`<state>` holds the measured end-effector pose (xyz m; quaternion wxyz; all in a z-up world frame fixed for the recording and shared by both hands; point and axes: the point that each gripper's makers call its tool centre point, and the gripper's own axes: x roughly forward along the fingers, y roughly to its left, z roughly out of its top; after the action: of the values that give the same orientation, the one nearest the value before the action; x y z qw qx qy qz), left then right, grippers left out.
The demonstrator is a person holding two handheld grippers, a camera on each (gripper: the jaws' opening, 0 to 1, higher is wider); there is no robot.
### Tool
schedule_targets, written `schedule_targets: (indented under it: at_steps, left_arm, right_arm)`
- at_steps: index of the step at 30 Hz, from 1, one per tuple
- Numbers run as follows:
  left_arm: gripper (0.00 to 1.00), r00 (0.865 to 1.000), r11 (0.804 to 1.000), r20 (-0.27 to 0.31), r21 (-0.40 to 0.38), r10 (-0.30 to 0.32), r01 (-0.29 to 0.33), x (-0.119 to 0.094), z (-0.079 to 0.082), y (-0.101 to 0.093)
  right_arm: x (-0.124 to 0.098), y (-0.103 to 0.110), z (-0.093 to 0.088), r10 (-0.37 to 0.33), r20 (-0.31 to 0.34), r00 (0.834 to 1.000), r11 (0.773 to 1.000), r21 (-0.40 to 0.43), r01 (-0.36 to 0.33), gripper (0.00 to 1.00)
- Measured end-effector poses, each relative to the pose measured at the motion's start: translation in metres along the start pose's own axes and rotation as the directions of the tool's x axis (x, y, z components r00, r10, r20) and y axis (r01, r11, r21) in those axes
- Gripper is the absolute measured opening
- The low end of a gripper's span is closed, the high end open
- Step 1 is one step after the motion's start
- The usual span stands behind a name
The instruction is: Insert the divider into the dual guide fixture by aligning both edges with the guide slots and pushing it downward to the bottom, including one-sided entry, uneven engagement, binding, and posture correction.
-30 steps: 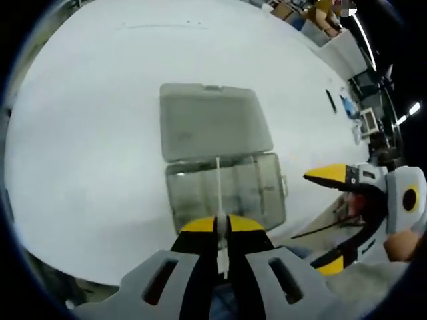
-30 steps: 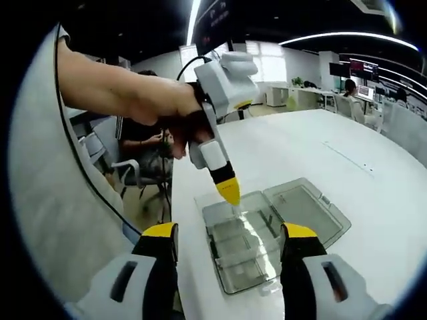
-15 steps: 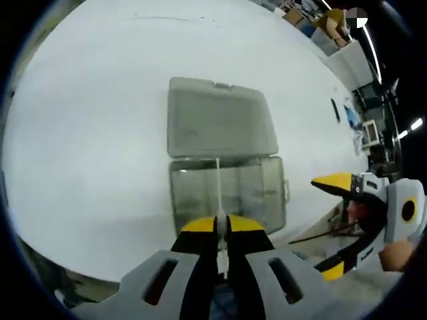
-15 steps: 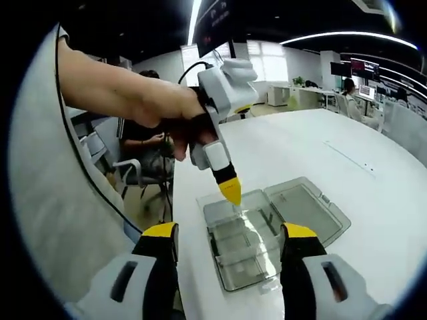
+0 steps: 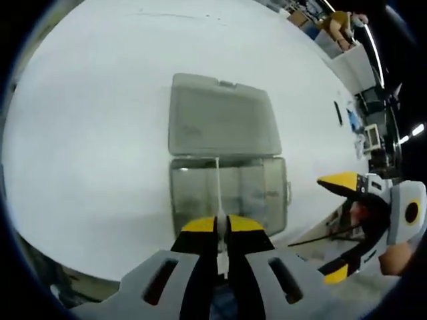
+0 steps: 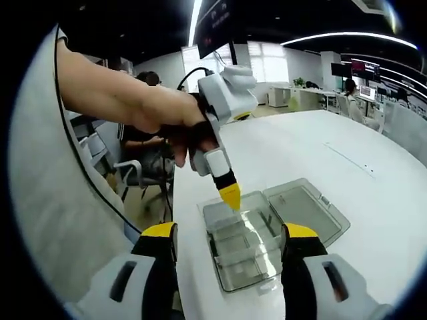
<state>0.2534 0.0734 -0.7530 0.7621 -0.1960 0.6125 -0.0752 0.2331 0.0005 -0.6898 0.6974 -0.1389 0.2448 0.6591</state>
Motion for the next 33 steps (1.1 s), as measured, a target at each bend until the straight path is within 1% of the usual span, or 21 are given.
schedule_targets:
  at_steps: [8,14,24,33]
  left_arm:
    - [0.00,1.000,1.000,-0.005,-0.012,-0.001,0.001,0.002,0.001,-0.002]
    - [0.00,1.000,1.000,-0.008,-0.007,0.007,-0.007,0.004,0.000,-0.004]
    - [0.00,0.999,1.000,-0.024,-0.004,0.031,-0.031,0.010,0.001,0.001]
    - [0.00,0.998,0.999,-0.039,0.005,0.049,-0.049,0.014,0.002,0.004]
  right_arm:
    - [-0.002,-0.002,-0.001,-0.001,-0.007,1.000,1.000,0.000,0.001,0.60]
    - [-0.005,-0.004,0.002,-0.006,0.004,1.000,1.000,0.003,0.006,0.60]
    - [-0.009,-0.006,-0.006,-0.014,-0.001,1.000,1.000,0.015,0.014,0.60]
    - [-0.011,-0.007,-0.005,-0.018,0.004,1.000,1.000,0.018,0.018,0.60]
